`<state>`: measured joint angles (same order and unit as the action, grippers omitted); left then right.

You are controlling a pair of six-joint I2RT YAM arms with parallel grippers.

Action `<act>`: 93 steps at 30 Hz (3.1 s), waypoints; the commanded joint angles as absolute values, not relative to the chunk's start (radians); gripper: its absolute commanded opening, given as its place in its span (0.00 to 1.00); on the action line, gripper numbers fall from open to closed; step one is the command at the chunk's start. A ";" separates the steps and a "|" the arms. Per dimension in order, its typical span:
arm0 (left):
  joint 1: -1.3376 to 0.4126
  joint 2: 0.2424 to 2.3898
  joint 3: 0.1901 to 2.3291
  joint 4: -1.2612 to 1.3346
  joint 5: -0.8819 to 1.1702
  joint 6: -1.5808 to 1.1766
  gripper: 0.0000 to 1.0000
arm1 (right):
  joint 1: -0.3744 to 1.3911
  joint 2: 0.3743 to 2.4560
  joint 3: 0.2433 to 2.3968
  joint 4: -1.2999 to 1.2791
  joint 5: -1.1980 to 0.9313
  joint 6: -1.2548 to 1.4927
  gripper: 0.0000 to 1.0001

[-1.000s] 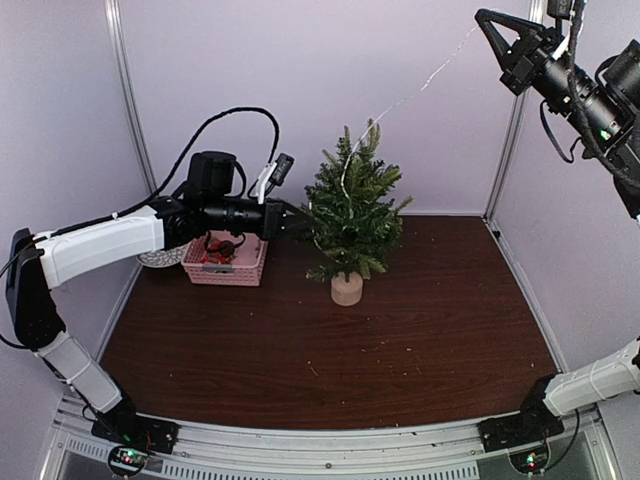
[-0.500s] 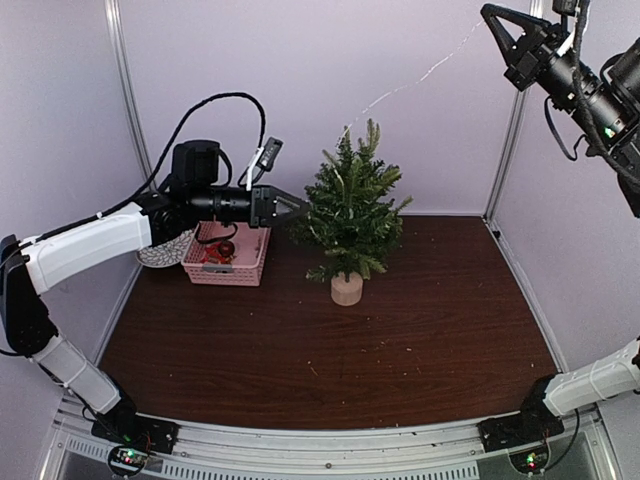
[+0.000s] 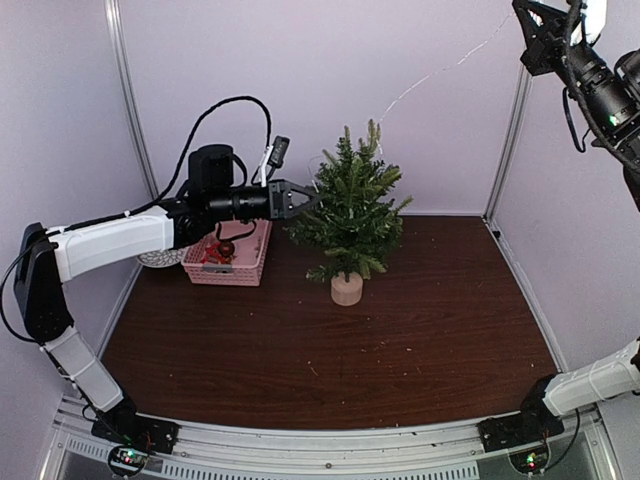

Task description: Decorate the small christmas tree

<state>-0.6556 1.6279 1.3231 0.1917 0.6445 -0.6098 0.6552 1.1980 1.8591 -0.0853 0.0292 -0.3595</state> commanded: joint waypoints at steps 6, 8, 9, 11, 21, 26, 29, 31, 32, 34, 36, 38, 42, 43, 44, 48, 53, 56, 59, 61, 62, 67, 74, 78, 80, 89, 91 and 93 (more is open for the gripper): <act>-0.703 1.647 1.348 0.257 0.457 -0.546 0.00 | 0.570 1.243 1.840 -0.023 0.180 -0.442 0.00; -0.703 1.641 1.332 0.267 0.423 -0.547 0.00 | 0.545 1.258 1.845 -0.015 0.187 -0.444 0.00; -0.703 1.640 1.325 0.272 0.407 -0.549 0.00 | 0.532 1.266 1.850 -0.014 0.187 -0.443 0.00; -0.707 1.638 1.309 0.287 0.375 -0.551 0.00 | 0.512 1.283 1.862 -0.013 0.188 -0.441 0.00; -0.723 1.640 1.263 0.397 0.354 -0.548 0.00 | 0.419 1.354 1.953 -0.024 0.162 -0.423 0.00; -0.722 1.634 1.245 0.484 0.407 -0.573 0.00 | 0.413 1.333 1.936 -0.023 0.138 -0.403 0.00; -0.720 1.636 1.235 0.523 0.420 -0.585 0.00 | 0.406 1.307 1.914 -0.011 0.137 -0.391 0.00; -0.717 1.646 1.238 0.557 0.457 -0.611 0.00 | 0.403 1.291 1.914 -0.011 0.124 -0.374 0.00; -0.716 1.651 1.236 0.580 0.474 -0.625 0.00 | 0.402 1.286 1.916 -0.012 0.119 -0.368 0.00; -0.710 1.653 1.232 0.626 0.501 -0.654 0.00 | 0.402 1.276 1.928 -0.018 0.107 -0.355 0.00; -0.705 1.653 1.227 0.659 0.507 -0.678 0.00 | 0.402 1.267 1.931 -0.016 0.105 -0.349 0.00; -0.700 1.657 1.227 0.671 0.508 -0.693 0.00 | 0.402 1.263 1.934 -0.015 0.100 -0.348 0.00; -0.700 1.658 1.215 0.640 0.479 -0.665 0.00 | 0.399 1.261 1.912 -0.009 0.114 -0.363 0.00; -0.700 1.660 1.211 0.637 0.479 -0.657 0.00 | 0.398 1.260 1.898 -0.004 0.116 -0.365 0.00; -0.701 1.661 1.209 0.635 0.484 -0.651 0.00 | 0.396 1.259 1.881 -0.003 0.118 -0.364 0.00; -0.701 1.659 1.196 0.620 0.478 -0.624 0.00 | 0.391 1.253 1.827 -0.003 0.123 -0.356 0.00; -0.701 1.658 1.162 0.617 0.459 -0.614 0.00 | 0.385 1.220 1.747 0.042 0.151 -0.362 0.00; -0.702 1.664 1.140 0.634 0.445 -0.618 0.00 | 0.382 1.221 1.725 0.056 0.170 -0.382 0.00; -0.702 1.670 1.134 0.637 0.426 -0.612 0.00 | 0.378 1.233 1.717 0.063 0.187 -0.404 0.00; -0.704 1.672 1.134 0.638 0.418 -0.600 0.00 | 0.373 1.243 1.714 0.066 0.201 -0.416 0.00; -0.707 1.672 1.134 0.635 0.409 -0.592 0.00 | 0.368 1.246 1.713 0.070 0.204 -0.420 0.00; -0.710 1.667 1.137 0.630 0.382 -0.564 0.00 | 0.339 1.288 1.739 0.075 0.213 -0.425 0.00; -0.710 1.660 1.168 0.626 0.351 -0.527 0.00 | 0.309 1.347 1.824 0.069 0.202 -0.427 0.00; -0.709 1.665 1.173 0.636 0.359 -0.523 0.00 | 0.300 1.364 1.860 0.065 0.194 -0.425 0.00; -0.709 1.664 1.169 0.649 0.362 -0.522 0.00 | 0.298 1.357 1.867 0.062 0.184 -0.422 0.00; -0.709 1.660 1.148 0.765 0.417 -0.561 0.00 | 0.293 1.298 1.858 0.059 0.143 -0.372 0.00; -0.709 1.658 1.149 0.768 0.419 -0.565 0.00 | 0.294 1.290 1.856 0.058 0.135 -0.361 0.00; -0.709 1.662 1.149 0.768 0.419 -0.560 0.00 | 0.294 1.284 1.846 0.060 0.135 -0.361 0.00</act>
